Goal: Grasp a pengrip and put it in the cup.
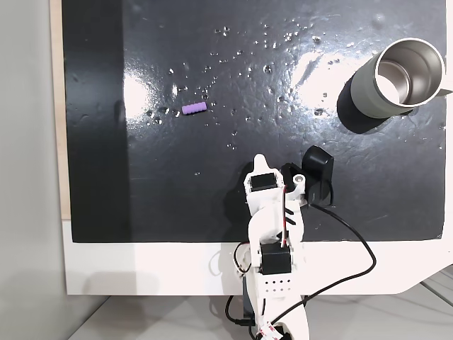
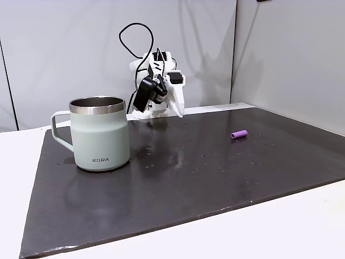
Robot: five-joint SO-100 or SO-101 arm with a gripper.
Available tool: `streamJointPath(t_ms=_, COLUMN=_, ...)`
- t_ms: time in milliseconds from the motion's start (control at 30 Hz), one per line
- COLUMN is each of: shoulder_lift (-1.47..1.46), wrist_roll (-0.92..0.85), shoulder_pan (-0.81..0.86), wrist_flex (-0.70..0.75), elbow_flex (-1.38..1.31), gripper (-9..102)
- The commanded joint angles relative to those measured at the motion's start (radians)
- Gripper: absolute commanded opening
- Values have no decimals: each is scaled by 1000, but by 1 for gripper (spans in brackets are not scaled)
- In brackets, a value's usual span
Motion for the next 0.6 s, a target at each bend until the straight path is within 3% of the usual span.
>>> streamJointPath(t_ms=0, shoulder_lift=-78, wrist_roll=-34, shoulder_pan=-26, wrist_flex=15, elbow_flex=-147, gripper=0)
streamJointPath(t_ms=567, shoulder_lift=-1000, wrist_roll=11, shoulder_pan=-46, wrist_flex=-41, elbow_flex=-764, gripper=1)
